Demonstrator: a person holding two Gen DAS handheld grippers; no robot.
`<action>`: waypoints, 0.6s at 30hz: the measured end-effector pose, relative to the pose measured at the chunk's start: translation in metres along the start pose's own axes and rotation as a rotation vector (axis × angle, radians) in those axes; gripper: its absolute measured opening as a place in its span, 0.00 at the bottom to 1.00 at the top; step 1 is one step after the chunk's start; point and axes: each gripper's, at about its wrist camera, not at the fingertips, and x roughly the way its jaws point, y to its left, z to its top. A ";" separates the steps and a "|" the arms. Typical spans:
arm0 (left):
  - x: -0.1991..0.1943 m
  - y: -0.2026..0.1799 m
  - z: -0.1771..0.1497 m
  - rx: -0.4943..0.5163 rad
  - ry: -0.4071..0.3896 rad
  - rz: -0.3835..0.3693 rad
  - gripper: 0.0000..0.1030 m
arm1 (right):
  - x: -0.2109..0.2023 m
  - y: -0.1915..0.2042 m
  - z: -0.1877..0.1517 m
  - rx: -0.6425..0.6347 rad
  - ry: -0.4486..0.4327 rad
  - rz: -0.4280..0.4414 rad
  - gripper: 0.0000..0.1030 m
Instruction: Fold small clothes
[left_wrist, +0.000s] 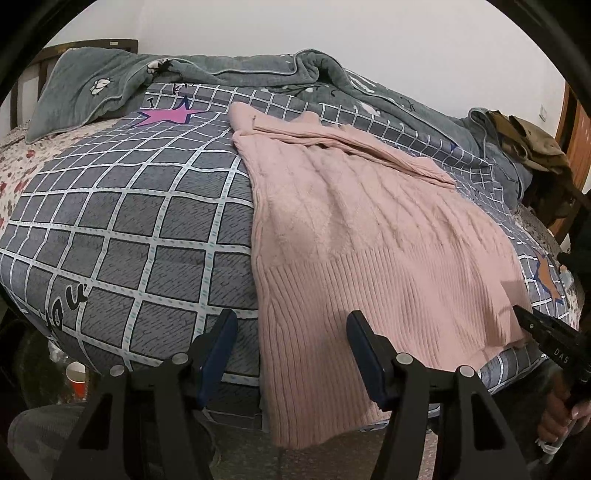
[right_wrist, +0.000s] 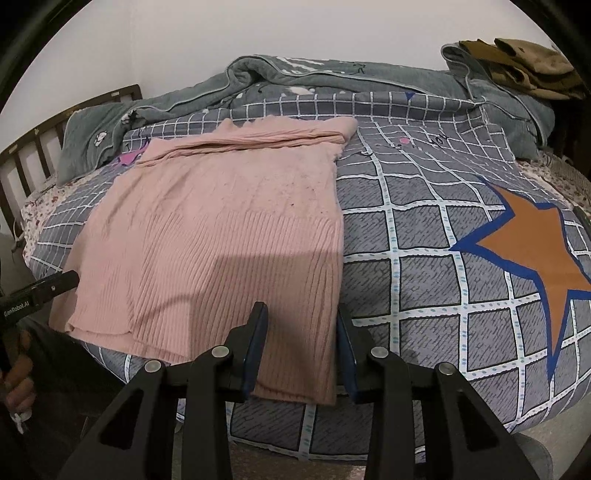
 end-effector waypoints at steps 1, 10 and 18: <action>0.000 0.000 0.000 0.001 0.000 0.000 0.58 | 0.000 0.000 0.000 0.000 0.001 0.001 0.34; 0.000 0.000 0.000 -0.001 -0.001 -0.001 0.58 | 0.001 0.001 0.000 -0.005 0.006 -0.003 0.34; 0.000 0.001 0.001 -0.008 -0.001 -0.006 0.58 | 0.001 0.002 0.000 -0.007 0.008 -0.004 0.34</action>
